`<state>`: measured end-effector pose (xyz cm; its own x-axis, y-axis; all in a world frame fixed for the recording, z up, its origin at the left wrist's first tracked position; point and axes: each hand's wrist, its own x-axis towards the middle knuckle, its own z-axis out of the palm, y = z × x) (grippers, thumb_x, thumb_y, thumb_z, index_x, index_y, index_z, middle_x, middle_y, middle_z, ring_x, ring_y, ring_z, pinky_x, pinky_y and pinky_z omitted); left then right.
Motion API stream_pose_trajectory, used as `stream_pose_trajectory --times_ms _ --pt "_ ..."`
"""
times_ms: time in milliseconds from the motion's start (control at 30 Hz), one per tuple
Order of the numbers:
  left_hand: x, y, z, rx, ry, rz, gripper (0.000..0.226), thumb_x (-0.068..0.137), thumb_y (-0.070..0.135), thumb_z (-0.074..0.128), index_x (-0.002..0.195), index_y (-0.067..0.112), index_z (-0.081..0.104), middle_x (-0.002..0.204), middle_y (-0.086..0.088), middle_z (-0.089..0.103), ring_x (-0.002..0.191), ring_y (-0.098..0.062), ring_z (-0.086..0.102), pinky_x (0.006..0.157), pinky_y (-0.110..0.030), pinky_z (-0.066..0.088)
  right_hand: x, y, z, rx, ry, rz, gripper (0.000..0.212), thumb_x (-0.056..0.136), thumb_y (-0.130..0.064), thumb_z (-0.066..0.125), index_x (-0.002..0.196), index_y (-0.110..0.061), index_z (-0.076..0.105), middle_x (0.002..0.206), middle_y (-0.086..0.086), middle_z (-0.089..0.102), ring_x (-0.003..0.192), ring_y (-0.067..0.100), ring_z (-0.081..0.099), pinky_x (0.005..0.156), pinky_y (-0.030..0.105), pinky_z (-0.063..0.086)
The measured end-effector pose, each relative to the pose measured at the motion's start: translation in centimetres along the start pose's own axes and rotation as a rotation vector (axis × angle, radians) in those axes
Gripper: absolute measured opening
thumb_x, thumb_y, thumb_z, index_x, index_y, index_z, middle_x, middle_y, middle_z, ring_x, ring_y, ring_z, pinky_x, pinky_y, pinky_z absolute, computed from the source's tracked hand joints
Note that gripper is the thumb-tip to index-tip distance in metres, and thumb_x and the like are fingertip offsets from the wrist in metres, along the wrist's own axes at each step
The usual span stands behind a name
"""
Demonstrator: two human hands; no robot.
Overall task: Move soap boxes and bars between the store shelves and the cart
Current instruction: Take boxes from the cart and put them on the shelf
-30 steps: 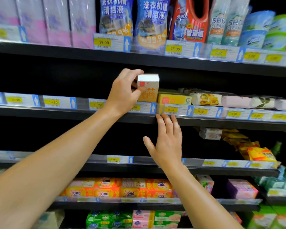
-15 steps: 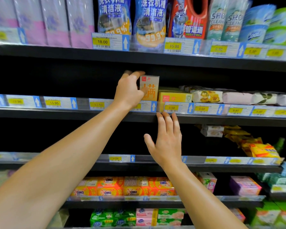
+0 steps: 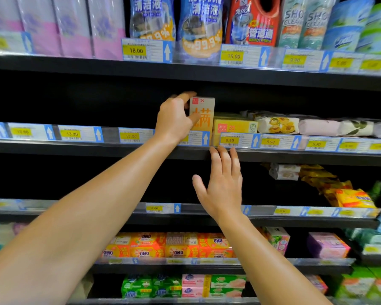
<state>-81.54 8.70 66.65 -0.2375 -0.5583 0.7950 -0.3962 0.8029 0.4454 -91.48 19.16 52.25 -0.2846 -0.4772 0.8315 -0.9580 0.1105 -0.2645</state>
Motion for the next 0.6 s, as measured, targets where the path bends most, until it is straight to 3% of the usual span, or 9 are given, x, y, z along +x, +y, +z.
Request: stream_pose_trajectory --times_ms 600 --pt "0.39 -0.06 0.85 0.031 0.008 -0.056 0.054 0.089 0.024 0.071 0.139 0.022 0.052 0.131 -0.004 0.060 0.119 -0.019 0.058 0.099 -0.034 0.051 0.05 -0.34 -0.59 -0.025 -0.068 0.021 0.078 0.086 -0.050 0.060 0.151 -0.018 0.030 0.158 0.003 0.030 0.151 0.026 0.013 0.115 0.046 0.029"
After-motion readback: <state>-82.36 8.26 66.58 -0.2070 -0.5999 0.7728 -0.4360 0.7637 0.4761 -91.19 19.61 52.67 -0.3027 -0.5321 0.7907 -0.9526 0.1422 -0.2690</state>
